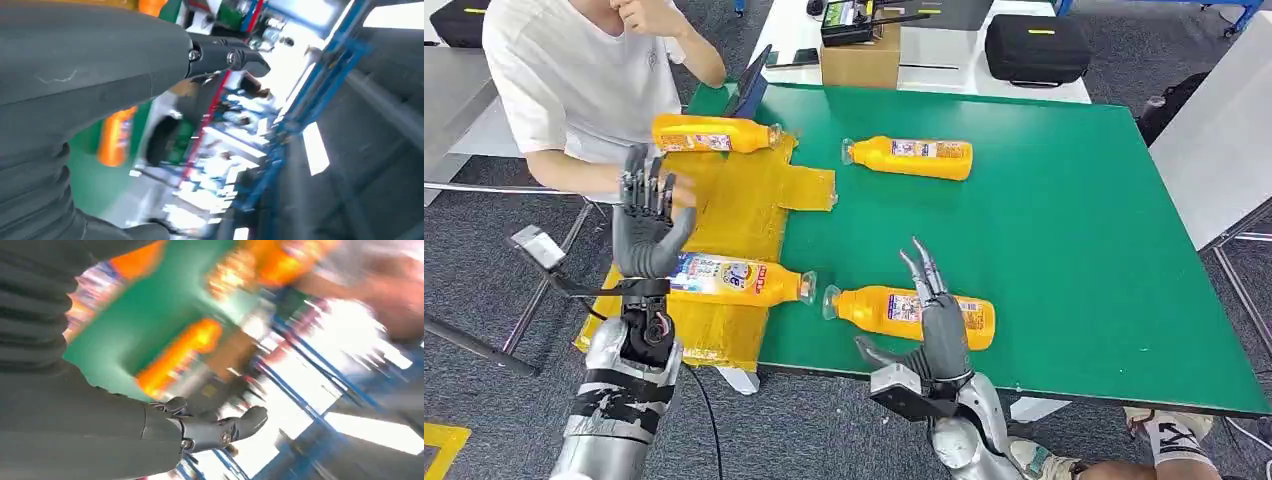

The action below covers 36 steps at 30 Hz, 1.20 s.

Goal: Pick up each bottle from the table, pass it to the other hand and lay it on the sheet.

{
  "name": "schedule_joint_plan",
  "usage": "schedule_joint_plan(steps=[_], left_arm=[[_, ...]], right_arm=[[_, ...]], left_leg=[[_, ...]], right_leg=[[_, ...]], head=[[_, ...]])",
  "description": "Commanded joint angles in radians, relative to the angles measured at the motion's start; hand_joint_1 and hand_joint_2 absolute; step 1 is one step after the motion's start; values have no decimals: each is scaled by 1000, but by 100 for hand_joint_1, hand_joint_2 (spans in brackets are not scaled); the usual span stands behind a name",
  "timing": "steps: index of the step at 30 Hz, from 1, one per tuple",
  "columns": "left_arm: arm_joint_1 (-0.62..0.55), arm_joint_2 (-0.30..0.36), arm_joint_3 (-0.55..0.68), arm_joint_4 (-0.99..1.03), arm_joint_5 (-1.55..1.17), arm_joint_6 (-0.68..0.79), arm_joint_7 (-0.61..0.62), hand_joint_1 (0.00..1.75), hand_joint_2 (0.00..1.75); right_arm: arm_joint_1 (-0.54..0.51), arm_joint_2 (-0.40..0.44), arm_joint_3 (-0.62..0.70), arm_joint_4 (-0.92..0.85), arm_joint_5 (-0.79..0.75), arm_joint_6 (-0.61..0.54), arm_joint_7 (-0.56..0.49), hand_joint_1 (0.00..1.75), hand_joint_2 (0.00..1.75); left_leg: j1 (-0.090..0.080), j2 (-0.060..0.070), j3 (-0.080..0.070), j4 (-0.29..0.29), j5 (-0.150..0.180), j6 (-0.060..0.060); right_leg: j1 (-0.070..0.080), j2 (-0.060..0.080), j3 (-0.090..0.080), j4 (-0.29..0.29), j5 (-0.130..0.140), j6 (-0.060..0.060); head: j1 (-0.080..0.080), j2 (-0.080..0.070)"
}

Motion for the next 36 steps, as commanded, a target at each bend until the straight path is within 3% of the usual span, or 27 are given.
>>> schedule_joint_plan(steps=[1,5,14,24,36], left_arm=[[161,-22,46,-205,1,-20,-11,0,175],[176,-18,11,-240,-20,-35,-28,0,175],[174,-13,-1,-224,-31,-39,-28,0,175],[222,-21,40,-239,-56,-49,-26,0,175],[222,-22,42,-240,-57,-49,-26,0,175]], right_arm=[[-89,-65,-98,262,143,22,107,0,175],[-119,-70,-120,291,180,97,152,0,175],[-176,-59,-114,388,254,76,197,0,175],[-223,-105,-31,402,463,129,379,0,175],[-213,-104,-29,384,468,134,386,0,175]], left_leg=[[0,1,4,-1,-1,0],[0,-1,3,0,-2,-1],[1,0,4,0,-2,-1],[1,1,5,-1,-2,-1],[0,-1,3,0,-1,-1]], right_leg=[[0,0,3,-2,-1,-1],[1,1,4,-1,-1,-1],[1,0,4,-2,-1,-2],[1,1,5,-2,-1,-2],[1,0,3,-1,-1,-1]], head=[[0,0],[0,0],[0,0],[0,0],[0,0]])
